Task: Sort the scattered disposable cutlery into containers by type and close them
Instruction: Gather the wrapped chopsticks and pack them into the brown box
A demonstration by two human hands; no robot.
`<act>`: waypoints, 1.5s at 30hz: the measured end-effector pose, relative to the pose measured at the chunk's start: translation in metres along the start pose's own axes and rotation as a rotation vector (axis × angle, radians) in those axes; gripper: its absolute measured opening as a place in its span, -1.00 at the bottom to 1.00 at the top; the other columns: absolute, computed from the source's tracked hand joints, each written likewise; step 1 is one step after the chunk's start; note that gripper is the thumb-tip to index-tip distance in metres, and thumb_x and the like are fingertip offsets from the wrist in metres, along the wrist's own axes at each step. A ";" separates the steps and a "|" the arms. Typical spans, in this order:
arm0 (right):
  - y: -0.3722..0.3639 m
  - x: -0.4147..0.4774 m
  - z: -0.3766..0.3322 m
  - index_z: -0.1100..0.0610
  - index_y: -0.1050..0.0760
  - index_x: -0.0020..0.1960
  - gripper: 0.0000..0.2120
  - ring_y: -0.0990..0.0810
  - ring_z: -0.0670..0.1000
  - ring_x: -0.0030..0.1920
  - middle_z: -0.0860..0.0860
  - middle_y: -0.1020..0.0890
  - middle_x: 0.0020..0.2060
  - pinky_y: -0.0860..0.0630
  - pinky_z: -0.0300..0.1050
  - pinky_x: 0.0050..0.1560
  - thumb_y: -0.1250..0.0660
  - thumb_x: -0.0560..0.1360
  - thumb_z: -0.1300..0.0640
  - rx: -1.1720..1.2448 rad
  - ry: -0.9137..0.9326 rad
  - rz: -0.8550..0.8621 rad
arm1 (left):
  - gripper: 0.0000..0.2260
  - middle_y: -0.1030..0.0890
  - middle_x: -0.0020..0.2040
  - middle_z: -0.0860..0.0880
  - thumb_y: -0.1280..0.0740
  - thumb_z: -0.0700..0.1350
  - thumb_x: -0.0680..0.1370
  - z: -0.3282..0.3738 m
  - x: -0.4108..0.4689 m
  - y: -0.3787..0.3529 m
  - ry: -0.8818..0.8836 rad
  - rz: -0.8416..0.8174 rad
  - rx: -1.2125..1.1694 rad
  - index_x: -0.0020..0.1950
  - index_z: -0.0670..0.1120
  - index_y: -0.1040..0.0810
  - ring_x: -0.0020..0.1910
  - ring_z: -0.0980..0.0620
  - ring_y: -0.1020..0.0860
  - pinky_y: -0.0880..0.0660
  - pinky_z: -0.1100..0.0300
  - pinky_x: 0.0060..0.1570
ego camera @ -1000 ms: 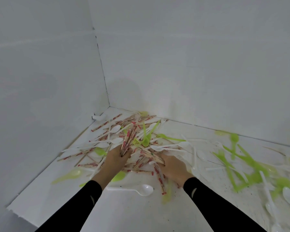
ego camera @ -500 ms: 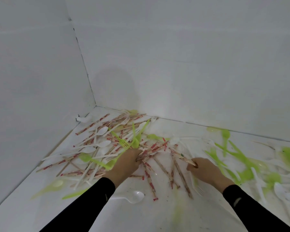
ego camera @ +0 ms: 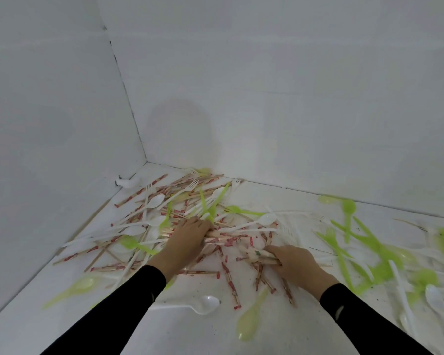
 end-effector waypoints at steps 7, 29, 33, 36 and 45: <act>0.018 -0.003 0.003 -0.06 -0.32 0.13 -0.81 -0.53 0.00 -0.38 -0.16 -0.37 -0.01 -0.15 -0.33 -0.54 -0.16 0.55 -0.08 0.148 0.148 0.401 | -0.91 -0.64 -0.19 0.05 -0.20 -0.16 0.65 -0.002 0.006 0.044 0.147 0.277 -0.509 0.15 -0.06 -0.37 -0.29 0.08 -0.58 -0.48 0.18 -0.35; -0.007 -0.008 -0.005 0.08 -0.32 -0.10 -0.83 -0.47 0.00 -0.20 -0.05 -0.41 -0.14 -0.34 -0.14 -0.30 -0.21 0.53 -0.02 0.273 -0.451 0.062 | -0.82 -0.51 -0.10 0.00 -0.33 0.00 0.53 0.010 -0.010 -0.018 0.482 -0.318 -0.169 0.02 -0.05 -0.42 -0.16 -0.01 -0.49 -0.41 0.16 -0.28; 0.006 -0.012 0.002 0.09 -0.33 -0.19 -0.75 -0.45 -0.01 -0.31 -0.02 -0.49 -0.26 -0.29 -0.16 -0.38 -0.28 0.49 -0.06 0.372 -0.457 0.111 | -0.85 -0.49 -0.22 0.00 -0.33 -0.02 0.49 0.006 -0.016 -0.007 0.453 -0.348 -0.201 -0.13 -0.06 -0.42 -0.30 0.04 -0.43 -0.31 0.19 -0.37; 0.010 -0.014 0.001 0.07 -0.30 -0.23 -0.70 -0.43 -0.03 -0.34 -0.05 -0.48 -0.33 -0.31 -0.14 -0.34 -0.23 0.51 -0.13 0.379 -0.470 0.086 | -0.88 -0.45 -0.16 -0.03 -0.32 -0.14 0.51 -0.001 -0.017 0.002 0.411 -0.482 -0.249 -0.07 -0.11 -0.39 -0.24 0.01 -0.41 -0.27 0.20 -0.31; -0.007 -0.002 -0.040 0.05 -0.35 -0.15 -0.78 -0.53 0.00 -0.24 -0.04 -0.53 -0.21 -0.45 -0.18 -0.28 -0.29 0.52 -0.07 0.454 -0.287 -0.047 | -0.63 -0.54 0.05 0.01 -0.39 0.16 0.51 -0.022 -0.023 0.042 0.404 -0.481 -0.188 0.18 -0.04 -0.52 -0.01 0.02 -0.49 -0.41 0.14 -0.06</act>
Point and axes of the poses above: each hand's wrist, its own x-axis towards the middle knuckle, its own y-axis out of the back of the hand, z = x × y, the point moved 4 cm from there along x, towards the middle knuckle
